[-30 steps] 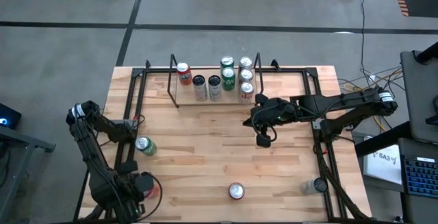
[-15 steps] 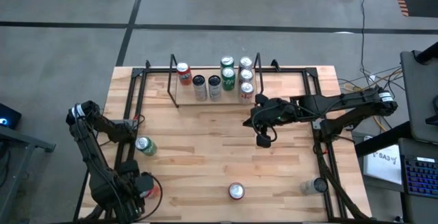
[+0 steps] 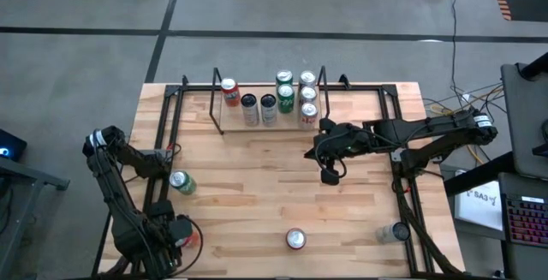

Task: Sort soda cans
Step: Put the left red soda can on the shelf and align it with the other red soda can

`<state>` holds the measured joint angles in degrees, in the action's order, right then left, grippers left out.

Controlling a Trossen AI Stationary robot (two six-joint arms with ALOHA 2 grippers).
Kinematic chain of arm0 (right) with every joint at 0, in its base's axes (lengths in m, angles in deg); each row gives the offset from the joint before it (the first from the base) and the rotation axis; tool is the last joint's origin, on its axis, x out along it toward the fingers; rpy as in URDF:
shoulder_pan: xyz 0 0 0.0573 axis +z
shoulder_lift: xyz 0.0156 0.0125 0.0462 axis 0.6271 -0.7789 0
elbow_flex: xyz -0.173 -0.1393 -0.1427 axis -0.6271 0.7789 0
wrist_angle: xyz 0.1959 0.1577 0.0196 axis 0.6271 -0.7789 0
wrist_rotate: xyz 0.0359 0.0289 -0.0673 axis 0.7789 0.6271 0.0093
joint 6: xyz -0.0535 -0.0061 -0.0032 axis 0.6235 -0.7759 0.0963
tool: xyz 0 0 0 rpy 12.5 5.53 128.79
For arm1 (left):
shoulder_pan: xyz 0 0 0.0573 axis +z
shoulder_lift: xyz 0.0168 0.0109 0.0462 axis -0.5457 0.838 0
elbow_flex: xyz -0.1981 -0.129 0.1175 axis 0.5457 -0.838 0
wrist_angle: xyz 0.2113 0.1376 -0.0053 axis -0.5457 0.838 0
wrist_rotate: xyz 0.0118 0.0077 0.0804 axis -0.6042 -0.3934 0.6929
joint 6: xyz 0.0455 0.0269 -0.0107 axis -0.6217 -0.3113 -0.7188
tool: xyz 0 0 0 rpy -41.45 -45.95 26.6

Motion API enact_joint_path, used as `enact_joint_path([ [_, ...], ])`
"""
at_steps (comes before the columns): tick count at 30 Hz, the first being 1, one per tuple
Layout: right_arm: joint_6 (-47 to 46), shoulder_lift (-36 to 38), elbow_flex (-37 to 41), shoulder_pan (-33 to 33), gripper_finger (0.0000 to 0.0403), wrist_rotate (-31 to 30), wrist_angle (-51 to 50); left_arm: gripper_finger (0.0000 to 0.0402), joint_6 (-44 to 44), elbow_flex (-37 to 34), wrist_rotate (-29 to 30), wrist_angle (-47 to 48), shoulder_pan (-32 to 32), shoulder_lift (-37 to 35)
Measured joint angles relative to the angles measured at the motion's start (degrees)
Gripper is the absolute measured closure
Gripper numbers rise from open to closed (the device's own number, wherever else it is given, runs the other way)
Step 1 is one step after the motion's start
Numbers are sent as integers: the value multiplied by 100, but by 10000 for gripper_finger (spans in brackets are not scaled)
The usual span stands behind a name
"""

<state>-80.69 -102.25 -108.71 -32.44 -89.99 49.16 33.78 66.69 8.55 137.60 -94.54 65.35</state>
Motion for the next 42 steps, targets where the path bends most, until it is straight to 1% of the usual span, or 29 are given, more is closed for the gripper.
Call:
enact_joint_path([
  [10, -15, 0, 34, 0, 394, 0, -1, 89, -4, -164, 2, -240, 0, 2],
  [21, -87, 0, 36, 0, 394, 0, 1, 88, -11, -759, 88, -905, -2, -22],
  [26, -87, 0, 36, 0, 394, 0, 1, 88, -11, -801, 321, -972, -2, -17],
  [33, -85, 0, 36, 0, 394, 0, 0, 88, 151, -812, 415, -996, 0, -8],
  [42, -79, 0, 36, 0, 394, 0, 1, 73, 297, -954, 445, -1057, 11, 31],
])
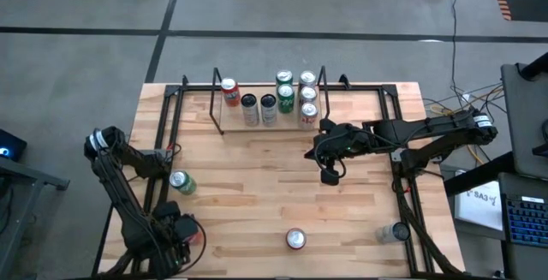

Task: Sort soda cans
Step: Put the left red soda can on the shelf and align it with the other red soda can

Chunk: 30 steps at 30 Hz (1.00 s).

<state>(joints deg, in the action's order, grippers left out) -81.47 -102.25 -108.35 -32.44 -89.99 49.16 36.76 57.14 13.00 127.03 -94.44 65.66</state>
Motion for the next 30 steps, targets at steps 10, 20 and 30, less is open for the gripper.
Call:
enact_joint_path([
  [10, 0, 0, 0, 0, 394, 0, -1, 98, -406, -68, -23, -242, -2, 215],
  [20, 0, -2, 0, 0, 394, 0, 0, 114, -410, 324, 7, -92, -2, 232],
  [30, 59, -1, 0, -1, 394, 0, -6, 114, -975, 1246, 847, 596, 562, 226],
])
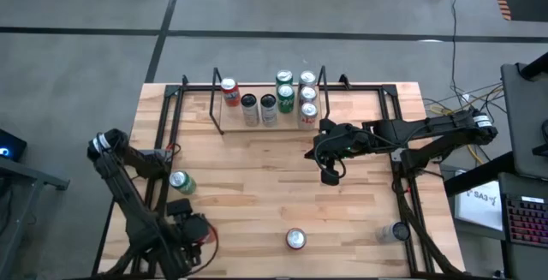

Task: Sort soda cans
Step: Put the left red soda can on the shelf and align it with the other red soda can

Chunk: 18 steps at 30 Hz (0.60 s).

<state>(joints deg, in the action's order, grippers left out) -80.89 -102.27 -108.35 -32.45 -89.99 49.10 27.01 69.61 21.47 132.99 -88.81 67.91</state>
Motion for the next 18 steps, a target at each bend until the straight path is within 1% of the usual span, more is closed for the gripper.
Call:
enact_joint_path([
  [3, 8, 1, 2, 0, 394, 0, -48, 114, -714, 285, 112, 102, 359, 0],
  [9, 14, 0, 2, -1, 394, 0, -266, 114, -2273, 673, 357, 790, 1166, -23],
  [12, 14, 1, 2, -1, 394, 0, -391, 114, -3086, 712, 504, 1050, 1642, -101],
  [18, 15, 1, 2, -1, 394, 0, -531, 114, -4752, 655, 507, 1048, 2774, -369],
])
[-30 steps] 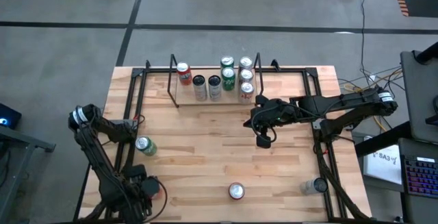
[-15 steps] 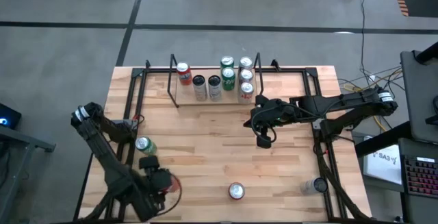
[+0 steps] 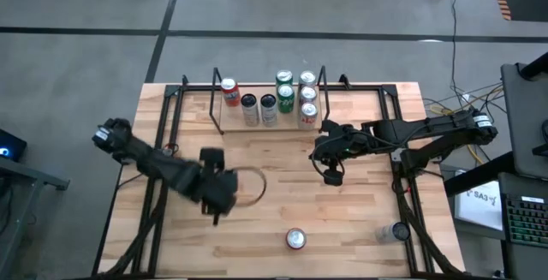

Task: Sort soda cans
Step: Put the left red soda can on the shelf and align it with the other red soda can

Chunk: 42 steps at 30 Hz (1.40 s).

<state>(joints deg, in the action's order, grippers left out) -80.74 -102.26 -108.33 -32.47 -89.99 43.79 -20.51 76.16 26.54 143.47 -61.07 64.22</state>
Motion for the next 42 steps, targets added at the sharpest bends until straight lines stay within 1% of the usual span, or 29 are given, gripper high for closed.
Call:
enact_joint_path([
  [11, 160, 0, 0, 0, 394, 1, -27, 114, -2727, 0, -7, -290, 2357, -381],
  [13, 164, 0, 0, 0, 394, 0, -27, 114, -3091, 0, -152, -369, 2737, -384],
  [16, 193, 1, 0, 0, 394, 0, -28, 114, -3553, 0, -520, -403, 3209, -340],
  [18, 195, 1, 0, 0, 394, 0, -26, 114, -3820, -2, -597, -412, 3452, -298],
  [26, 195, 1, 0, 0, 394, 0, -26, 114, -4733, -2, -636, -632, 4065, -279],
  [31, 156, 1, 0, 0, 394, 0, -28, 114, -4916, -4, -946, -708, 4427, -276],
  [39, 132, 1, 0, 0, 394, 0, -39, 114, -5217, -45, -967, -751, 4740, -276],
  [42, 125, 1, 0, 0, 394, 0, -40, 114, -5345, -117, -1289, -873, 4878, -276],
])
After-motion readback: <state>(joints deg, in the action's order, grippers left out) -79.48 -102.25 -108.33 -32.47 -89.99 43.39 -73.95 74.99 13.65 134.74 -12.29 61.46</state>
